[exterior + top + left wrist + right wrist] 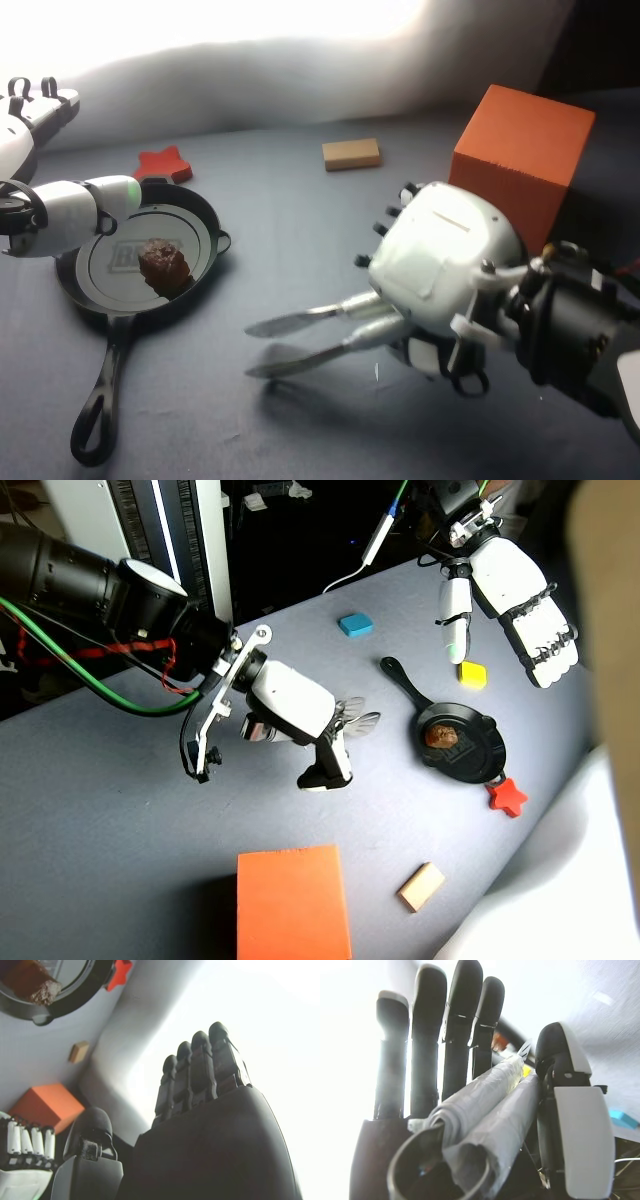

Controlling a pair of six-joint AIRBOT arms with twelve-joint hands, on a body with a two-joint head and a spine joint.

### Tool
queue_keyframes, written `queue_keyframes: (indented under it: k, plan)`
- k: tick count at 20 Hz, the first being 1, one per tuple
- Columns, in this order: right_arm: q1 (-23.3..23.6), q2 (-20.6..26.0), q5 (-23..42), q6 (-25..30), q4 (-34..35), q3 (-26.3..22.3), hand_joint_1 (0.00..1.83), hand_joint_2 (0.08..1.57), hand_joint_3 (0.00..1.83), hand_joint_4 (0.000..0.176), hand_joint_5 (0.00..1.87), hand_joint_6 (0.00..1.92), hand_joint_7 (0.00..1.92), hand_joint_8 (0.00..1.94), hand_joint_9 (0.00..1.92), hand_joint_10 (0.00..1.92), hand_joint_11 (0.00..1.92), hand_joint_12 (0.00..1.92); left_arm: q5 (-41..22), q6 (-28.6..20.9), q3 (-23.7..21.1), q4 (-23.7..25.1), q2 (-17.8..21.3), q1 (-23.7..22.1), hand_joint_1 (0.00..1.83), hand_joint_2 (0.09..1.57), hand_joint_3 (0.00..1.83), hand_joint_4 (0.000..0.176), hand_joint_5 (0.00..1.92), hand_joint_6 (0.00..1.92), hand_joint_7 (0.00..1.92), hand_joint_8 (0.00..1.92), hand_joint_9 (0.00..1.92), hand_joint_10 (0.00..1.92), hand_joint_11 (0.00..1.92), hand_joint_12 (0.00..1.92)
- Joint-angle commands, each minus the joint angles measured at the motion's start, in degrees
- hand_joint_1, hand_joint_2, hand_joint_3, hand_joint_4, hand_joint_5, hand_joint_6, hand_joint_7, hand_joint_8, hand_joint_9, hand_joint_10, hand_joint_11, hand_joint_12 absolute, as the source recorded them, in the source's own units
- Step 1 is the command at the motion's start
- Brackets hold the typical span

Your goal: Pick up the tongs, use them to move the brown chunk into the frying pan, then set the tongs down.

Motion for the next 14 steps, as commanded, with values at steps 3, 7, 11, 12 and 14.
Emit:
queue_keyframes:
  k: [3,7,11,12,14]
  plan:
    - [-1.59,0.28,-4.48,0.32,-4.39,-0.18,0.63,1.22,0.00,0.000,0.87,0.44,0.99,0.61,0.77,1.20,0.52,1.74,-4.80,0.13,0.05,3.26,0.67,-0.57,0.00,1.26,0.00,0.000,0.08,0.01,0.11,0.00,0.07,0.01,0.00,0.13]
    - [-2.13,0.96,-4.46,0.37,-4.39,-0.49,0.54,1.21,0.00,0.000,0.77,0.37,0.88,0.58,0.65,1.15,0.42,1.70,-5.10,0.20,0.04,3.26,0.67,-0.66,0.00,1.25,0.00,0.000,0.08,0.00,0.11,0.00,0.07,0.00,0.00,0.14]
    - [-3.15,1.84,-3.62,0.22,-4.41,-1.04,0.21,1.10,0.00,0.000,0.46,0.09,0.63,0.03,0.50,0.41,0.09,1.44,-5.10,0.27,-0.10,3.26,0.67,-0.61,0.00,1.26,0.00,0.000,0.09,0.00,0.11,0.00,0.07,0.00,0.00,0.14]
    - [-3.32,1.89,-3.61,-0.02,-4.42,-1.06,0.18,1.08,0.00,0.000,0.43,0.05,0.58,0.00,0.47,0.31,0.03,1.41,-5.10,0.27,-0.11,3.26,0.67,-0.60,0.00,1.25,0.00,0.000,0.08,0.00,0.11,0.00,0.07,0.00,0.00,0.14]
    - [-3.47,2.00,-3.53,-0.67,-4.43,-1.14,0.16,1.06,0.00,0.000,0.38,0.02,0.51,0.00,0.43,0.21,0.00,1.32,-5.10,0.29,-0.10,3.26,0.67,-0.57,0.00,1.26,0.00,0.000,0.09,0.01,0.11,0.00,0.07,0.00,0.00,0.14]
